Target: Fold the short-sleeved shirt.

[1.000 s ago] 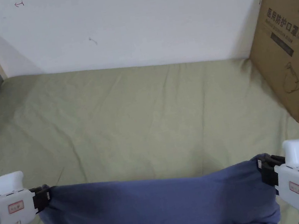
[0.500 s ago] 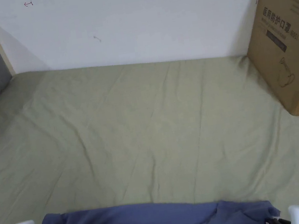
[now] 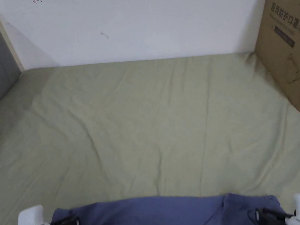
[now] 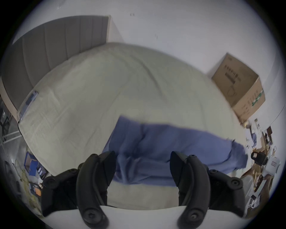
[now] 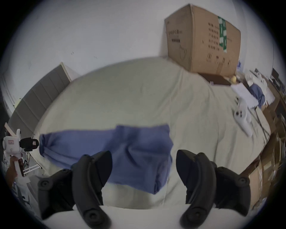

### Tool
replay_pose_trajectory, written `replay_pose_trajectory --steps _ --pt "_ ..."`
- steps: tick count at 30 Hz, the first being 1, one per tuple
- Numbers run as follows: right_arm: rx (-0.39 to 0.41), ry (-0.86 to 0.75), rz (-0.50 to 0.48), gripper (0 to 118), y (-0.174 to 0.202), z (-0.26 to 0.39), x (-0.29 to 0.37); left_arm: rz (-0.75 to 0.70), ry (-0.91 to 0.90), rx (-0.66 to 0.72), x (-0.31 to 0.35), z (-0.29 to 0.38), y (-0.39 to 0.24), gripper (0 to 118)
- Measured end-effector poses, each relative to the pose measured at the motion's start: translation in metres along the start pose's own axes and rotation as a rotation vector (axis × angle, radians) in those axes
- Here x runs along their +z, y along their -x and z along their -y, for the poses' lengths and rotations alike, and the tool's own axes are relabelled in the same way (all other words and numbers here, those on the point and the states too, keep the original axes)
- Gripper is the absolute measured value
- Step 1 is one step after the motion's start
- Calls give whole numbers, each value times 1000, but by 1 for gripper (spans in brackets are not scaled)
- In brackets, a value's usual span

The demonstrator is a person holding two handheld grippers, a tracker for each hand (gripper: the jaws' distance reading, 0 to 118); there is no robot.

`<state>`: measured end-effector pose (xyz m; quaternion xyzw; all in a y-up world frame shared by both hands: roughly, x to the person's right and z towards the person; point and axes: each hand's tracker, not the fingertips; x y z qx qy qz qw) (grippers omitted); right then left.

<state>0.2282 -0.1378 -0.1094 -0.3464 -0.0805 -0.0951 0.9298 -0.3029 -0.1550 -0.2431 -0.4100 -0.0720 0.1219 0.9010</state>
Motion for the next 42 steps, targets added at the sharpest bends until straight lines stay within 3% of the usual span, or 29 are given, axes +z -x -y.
replay_pose_trajectory --steps 5,9,14,18,19,20,21,22,42 --pt "65 -238 -14 91 28 -67 42 68 -242 -112 58 -48 -47 75" --pt "129 -428 21 91 57 -105 72 37 -436 -194 93 -77 -87 75" --pt "181 -566 82 91 88 -126 88 0 -582 -272 107 -92 -123 75" --pt "165 -620 91 87 101 -127 92 14 -660 -272 105 -87 -139 73" --pt "160 -636 95 72 103 -125 93 34 -680 -260 105 -85 -139 66" --pt "157 -651 106 52 105 -123 94 55 -679 -248 104 -84 -139 50" --pt "163 -658 123 21 106 -123 92 63 -672 -237 103 -84 -139 19" --pt "171 -664 146 0 107 -121 94 60 -676 -232 102 -83 -140 0" --pt "197 -661 107 0 116 -126 87 63 -637 -229 102 -85 -125 0"
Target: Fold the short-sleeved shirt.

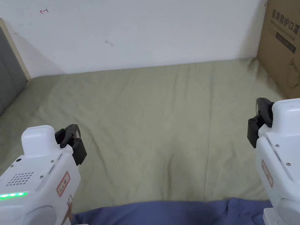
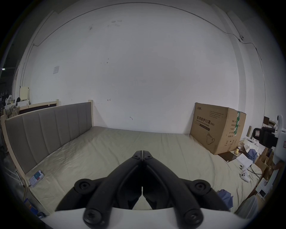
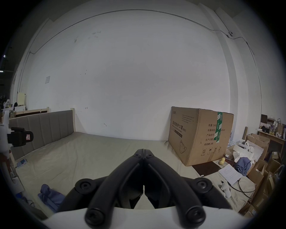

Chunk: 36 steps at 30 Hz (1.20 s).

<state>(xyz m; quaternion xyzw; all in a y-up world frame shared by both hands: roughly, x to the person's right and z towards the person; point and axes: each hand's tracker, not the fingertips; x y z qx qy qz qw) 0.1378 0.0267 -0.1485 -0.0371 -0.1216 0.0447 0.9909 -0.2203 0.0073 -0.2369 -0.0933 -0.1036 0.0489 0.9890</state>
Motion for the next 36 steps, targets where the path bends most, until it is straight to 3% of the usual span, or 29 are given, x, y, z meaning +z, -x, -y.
replay_pose_trajectory --steps 3,9,16,24,25,26,28,29,32,36 --pt "1 4 -3 0 1 0 -3 9 19 15 -2 0 6 0" --pt "2 5 -5 0 2 2 -9 114 118 203 -13 7 36 0" --pt "11 31 -9 0 3 7 -15 391 358 648 -39 41 104 0" --pt "36 69 -8 0 14 17 -27 254 658 579 -52 104 159 5" --pt "38 79 -10 0 17 19 -31 225 689 590 -54 113 165 10" --pt "40 88 -10 0 20 21 -35 207 727 592 -55 122 171 24" --pt "50 107 -14 0 25 27 -38 154 774 592 -57 137 177 68" --pt "54 118 -16 0 29 29 -41 127 795 583 -59 144 180 77" --pt "64 148 -29 0 37 37 -47 104 825 540 -65 161 190 87" --pt "72 177 -42 0 47 45 -55 84 876 501 -75 182 199 88"
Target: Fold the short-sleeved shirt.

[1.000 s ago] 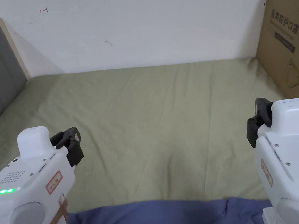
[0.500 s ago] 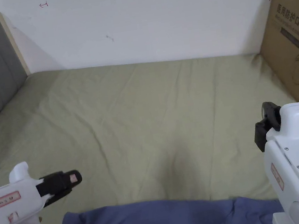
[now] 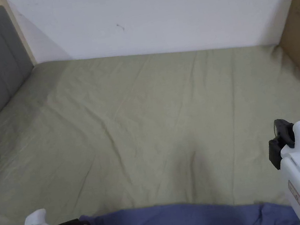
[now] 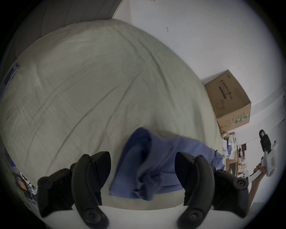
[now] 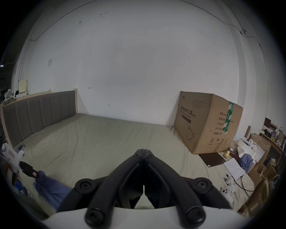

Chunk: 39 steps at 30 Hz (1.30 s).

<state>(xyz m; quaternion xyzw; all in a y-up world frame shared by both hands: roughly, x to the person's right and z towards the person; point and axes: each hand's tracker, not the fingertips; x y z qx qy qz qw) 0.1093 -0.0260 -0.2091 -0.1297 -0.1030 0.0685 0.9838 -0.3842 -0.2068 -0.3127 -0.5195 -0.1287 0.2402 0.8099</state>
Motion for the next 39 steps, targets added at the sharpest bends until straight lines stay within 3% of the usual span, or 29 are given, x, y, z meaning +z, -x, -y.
replay_pose_trajectory --steps 5,6,9,11,16,21,29,33,39 --pt "16 24 -6 0 5 4 -8 -7 57 -68 -20 8 -1 85" --pt "18 28 -6 0 5 5 -9 -24 37 -100 -26 6 6 80" --pt "15 35 -1 0 1 7 -9 -67 16 -129 -27 5 4 35" --pt "5 37 2 0 -2 8 -8 2 35 -102 -31 6 3 11" --pt "-11 28 7 0 -11 5 -2 -76 -28 -192 -19 12 -18 6" --pt "1 -5 6 0 -17 -3 6 -67 -106 -175 30 -3 -22 5" --pt "-17 -46 -2 0 -29 -7 22 -243 -171 -162 87 -12 -18 5" --pt "-28 -56 -3 0 -37 -6 29 -217 -166 -236 84 -11 -25 5" --pt "-37 -67 -1 0 -46 -5 38 -113 -122 -296 46 13 -135 5"
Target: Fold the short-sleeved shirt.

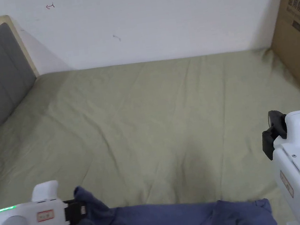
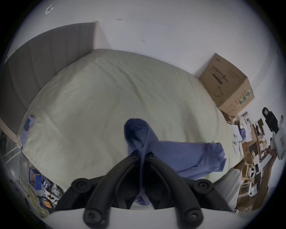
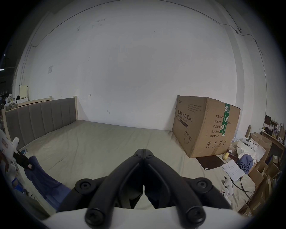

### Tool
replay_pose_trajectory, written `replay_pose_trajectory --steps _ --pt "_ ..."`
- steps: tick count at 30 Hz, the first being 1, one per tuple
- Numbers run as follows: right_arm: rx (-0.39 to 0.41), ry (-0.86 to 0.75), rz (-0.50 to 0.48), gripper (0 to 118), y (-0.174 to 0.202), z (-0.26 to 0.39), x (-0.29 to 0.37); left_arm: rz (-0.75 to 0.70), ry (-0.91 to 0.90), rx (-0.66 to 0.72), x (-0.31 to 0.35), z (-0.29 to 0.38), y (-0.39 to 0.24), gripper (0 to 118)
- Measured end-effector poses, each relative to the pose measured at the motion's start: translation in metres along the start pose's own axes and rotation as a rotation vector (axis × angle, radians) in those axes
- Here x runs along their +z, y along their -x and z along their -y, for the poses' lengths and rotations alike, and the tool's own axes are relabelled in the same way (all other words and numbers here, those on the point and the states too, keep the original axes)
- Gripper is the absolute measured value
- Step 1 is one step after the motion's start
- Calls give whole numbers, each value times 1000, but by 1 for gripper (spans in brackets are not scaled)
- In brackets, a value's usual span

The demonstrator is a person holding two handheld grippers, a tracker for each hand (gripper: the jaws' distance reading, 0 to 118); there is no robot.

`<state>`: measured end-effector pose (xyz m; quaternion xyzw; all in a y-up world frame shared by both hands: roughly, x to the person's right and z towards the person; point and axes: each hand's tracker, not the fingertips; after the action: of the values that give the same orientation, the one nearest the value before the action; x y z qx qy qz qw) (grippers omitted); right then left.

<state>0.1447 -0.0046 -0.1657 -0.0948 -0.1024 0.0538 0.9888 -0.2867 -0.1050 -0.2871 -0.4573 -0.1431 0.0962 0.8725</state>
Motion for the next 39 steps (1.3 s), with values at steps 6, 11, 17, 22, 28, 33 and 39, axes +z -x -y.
replay_pose_trajectory --steps 6,11,17,22,28,33,39 --pt "2 -11 10 0 -11 0 8 85 103 -48 -68 6 -57 5" --pt "2 -6 30 0 -21 3 12 64 211 -45 -114 49 -140 5" --pt "1 3 50 0 -31 7 15 91 255 -2 -130 60 -164 53" --pt "-5 0 56 0 -34 5 18 124 155 9 -90 40 -168 83" --pt "-10 -24 52 0 -33 -2 21 120 -81 -59 18 26 -166 83" --pt "-10 -35 48 0 -32 -5 22 11 -306 -83 40 15 -121 62" --pt "-14 -30 51 0 -34 -5 23 -9 -317 -7 18 21 -74 0"
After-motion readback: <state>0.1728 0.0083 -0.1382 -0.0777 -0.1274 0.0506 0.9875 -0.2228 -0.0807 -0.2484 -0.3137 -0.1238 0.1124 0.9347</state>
